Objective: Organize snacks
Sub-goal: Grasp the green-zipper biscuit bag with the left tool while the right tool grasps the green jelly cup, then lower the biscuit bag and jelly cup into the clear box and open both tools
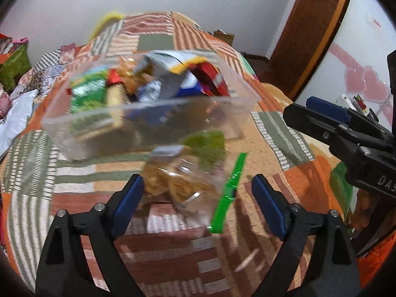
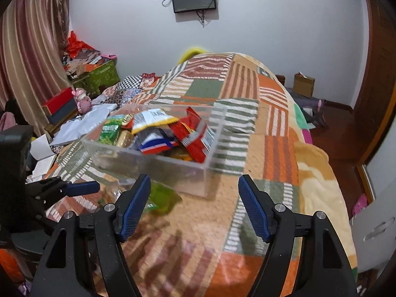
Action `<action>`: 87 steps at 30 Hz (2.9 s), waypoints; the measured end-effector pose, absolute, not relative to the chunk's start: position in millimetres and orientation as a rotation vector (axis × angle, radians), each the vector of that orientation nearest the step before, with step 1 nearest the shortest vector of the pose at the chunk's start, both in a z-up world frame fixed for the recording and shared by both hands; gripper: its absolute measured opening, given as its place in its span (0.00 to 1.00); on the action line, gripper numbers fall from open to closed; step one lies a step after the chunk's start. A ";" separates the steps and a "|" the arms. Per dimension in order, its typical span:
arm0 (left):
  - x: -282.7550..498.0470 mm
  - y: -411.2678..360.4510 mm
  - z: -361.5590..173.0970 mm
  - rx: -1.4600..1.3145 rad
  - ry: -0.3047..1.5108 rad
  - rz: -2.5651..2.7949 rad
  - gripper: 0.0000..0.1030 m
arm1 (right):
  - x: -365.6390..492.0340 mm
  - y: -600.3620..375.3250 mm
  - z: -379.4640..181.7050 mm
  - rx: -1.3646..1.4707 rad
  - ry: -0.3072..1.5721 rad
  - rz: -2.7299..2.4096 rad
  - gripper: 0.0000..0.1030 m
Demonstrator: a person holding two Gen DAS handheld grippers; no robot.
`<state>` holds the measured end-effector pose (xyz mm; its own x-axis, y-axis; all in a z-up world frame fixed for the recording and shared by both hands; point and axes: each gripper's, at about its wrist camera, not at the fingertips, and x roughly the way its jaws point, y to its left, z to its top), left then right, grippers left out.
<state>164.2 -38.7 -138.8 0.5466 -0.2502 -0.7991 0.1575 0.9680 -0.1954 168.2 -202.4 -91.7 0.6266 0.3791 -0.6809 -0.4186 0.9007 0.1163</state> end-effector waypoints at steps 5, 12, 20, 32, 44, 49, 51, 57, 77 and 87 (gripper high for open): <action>167.8 -53.0 -148.4 -0.007 0.948 -0.181 0.96 | 169.2 -212.5 -100.5 -0.017 0.796 0.452 0.68; 186.8 -31.1 -162.7 -0.070 1.002 -0.141 0.96 | 170.1 -204.5 -112.8 -0.001 0.832 0.468 0.68; 177.9 -5.0 -163.0 -0.163 0.971 -0.146 0.84 | 177.9 -177.5 -129.1 -0.025 0.879 0.506 0.68; 155.0 35.6 -158.8 -0.198 0.917 -0.083 0.78 | 193.4 -139.0 -155.3 -0.041 0.983 0.552 0.68; 147.7 41.9 -139.4 -0.224 0.866 -0.089 0.78 | 196.7 -137.1 -158.6 -0.009 1.005 0.573 0.51; 145.4 41.5 -121.1 -0.223 0.823 -0.095 0.78 | 183.1 -139.0 -143.8 -0.037 0.949 0.577 0.51; 145.5 40.8 -111.6 -0.222 0.802 -0.097 0.78 | 177.9 -142.6 -137.4 -0.031 0.933 0.584 0.51; 150.8 38.2 -86.2 -0.204 0.742 -0.099 0.78 | 173.6 -155.2 -110.9 0.003 0.866 0.580 0.51; 228.4 38.4 -83.8 -0.143 0.704 0.013 0.78 | 228.8 -154.5 -98.8 -0.009 0.771 0.485 0.51; 251.1 30.1 -107.8 -0.126 0.747 -0.019 0.79 | 240.3 -151.1 -116.0 -0.006 0.804 0.493 0.45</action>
